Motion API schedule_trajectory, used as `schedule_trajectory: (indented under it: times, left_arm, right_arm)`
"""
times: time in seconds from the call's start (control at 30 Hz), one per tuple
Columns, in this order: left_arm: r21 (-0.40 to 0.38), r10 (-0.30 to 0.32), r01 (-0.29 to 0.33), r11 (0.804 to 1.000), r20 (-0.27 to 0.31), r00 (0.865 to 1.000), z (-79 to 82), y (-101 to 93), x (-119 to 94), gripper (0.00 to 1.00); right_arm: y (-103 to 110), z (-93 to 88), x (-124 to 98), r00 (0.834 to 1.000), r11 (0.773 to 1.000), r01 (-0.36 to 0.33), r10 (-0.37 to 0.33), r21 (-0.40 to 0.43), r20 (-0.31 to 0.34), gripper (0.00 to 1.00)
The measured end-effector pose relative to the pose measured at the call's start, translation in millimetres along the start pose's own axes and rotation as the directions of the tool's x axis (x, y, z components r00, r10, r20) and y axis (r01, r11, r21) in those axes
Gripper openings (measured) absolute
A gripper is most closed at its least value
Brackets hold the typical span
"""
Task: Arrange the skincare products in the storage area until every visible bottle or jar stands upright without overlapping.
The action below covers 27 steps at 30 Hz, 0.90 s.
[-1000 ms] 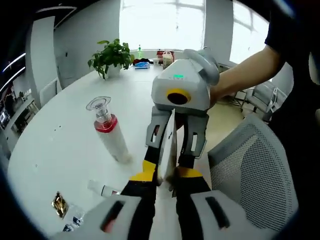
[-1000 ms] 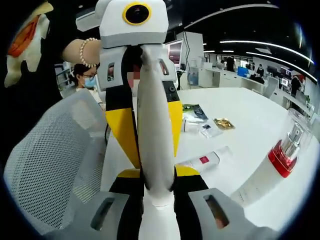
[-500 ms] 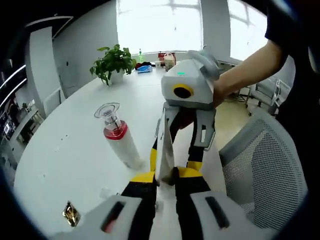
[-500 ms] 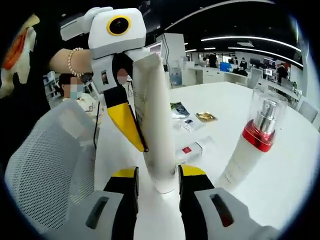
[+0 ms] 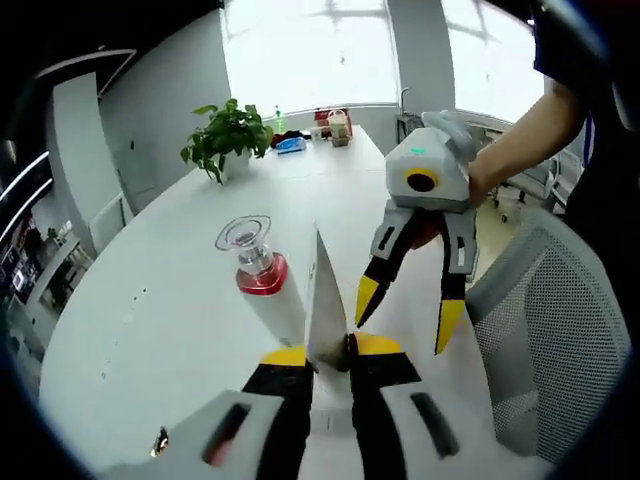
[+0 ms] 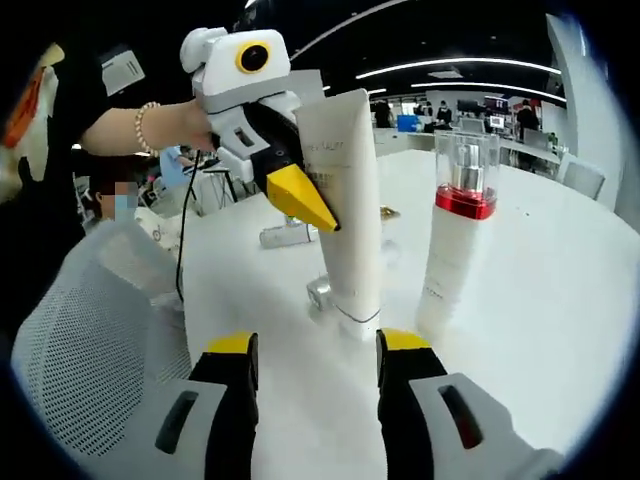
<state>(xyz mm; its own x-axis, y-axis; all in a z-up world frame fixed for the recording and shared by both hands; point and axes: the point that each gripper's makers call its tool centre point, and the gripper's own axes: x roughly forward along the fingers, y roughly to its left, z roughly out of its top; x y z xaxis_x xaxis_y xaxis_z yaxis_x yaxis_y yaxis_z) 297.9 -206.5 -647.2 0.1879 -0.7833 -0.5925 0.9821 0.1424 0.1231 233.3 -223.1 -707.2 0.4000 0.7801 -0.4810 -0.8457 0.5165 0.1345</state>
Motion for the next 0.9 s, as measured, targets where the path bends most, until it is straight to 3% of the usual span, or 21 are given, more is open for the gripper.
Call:
schedule_trajectory:
  times: [0.33,0.53,0.9]
  left_arm:
    - [0.000,0.014,-0.014,1.000,0.013,1.000,0.0,30.6,9,0.14]
    - [-0.001,0.023,-0.023,1.000,0.018,1.000,-2.0,44.8,11,0.14]
    - [0.006,0.029,-0.029,1.000,0.022,0.999,1.6,50.7,14,0.15]
  right_arm:
    - [-6,-11.6,-8,0.996,0.993,0.085,-0.086,0.087,0.008,0.66]
    - [-6,-12.2,-16,0.994,0.988,0.109,-0.112,0.108,0.019,0.66]
    - [-8,-17.0,-31,0.984,0.972,0.164,-0.173,0.171,0.035,0.73]
